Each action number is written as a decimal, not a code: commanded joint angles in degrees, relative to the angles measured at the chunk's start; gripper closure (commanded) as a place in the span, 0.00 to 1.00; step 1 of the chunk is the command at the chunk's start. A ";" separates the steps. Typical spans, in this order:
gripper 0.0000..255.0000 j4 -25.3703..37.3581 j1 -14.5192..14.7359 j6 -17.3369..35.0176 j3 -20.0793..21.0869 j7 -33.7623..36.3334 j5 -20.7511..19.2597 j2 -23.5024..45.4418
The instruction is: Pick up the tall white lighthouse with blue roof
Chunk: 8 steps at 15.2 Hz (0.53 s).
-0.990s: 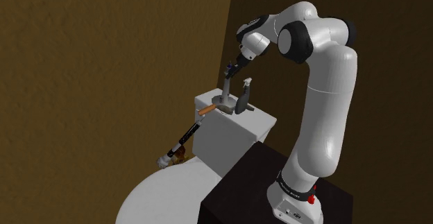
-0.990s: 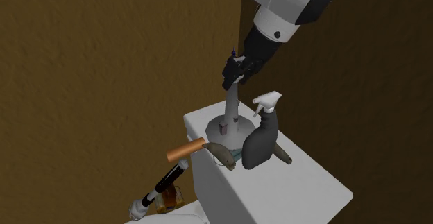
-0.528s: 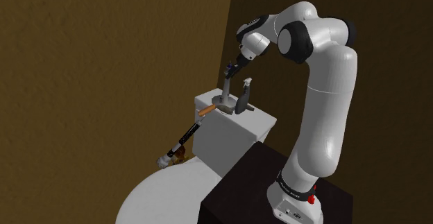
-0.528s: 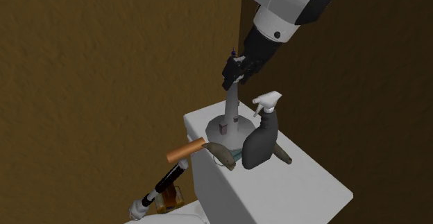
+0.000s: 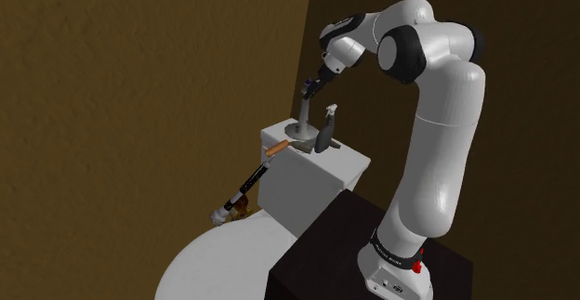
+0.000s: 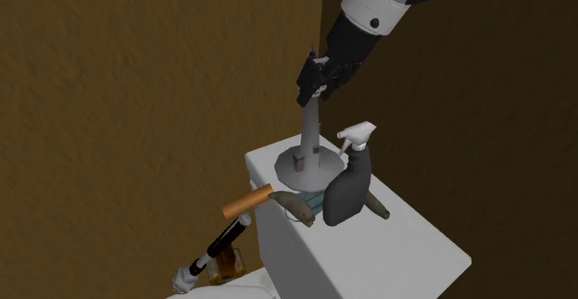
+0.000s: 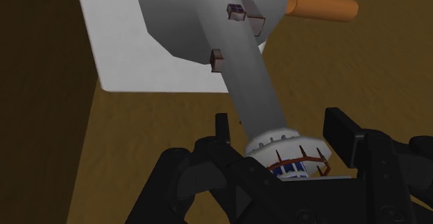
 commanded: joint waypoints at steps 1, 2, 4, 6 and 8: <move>1.00 1.12 0.03 -1.11 -0.23 0.86 -0.71 -0.37; 1.00 1.57 0.09 -1.62 -0.34 1.32 -1.13 -0.64; 1.00 2.53 0.21 -2.66 -0.55 2.22 -1.90 -1.14; 1.00 3.55 0.30 -3.74 -0.74 3.09 -2.62 -1.59; 1.00 4.63 0.35 -4.85 -0.91 3.92 -3.27 -1.98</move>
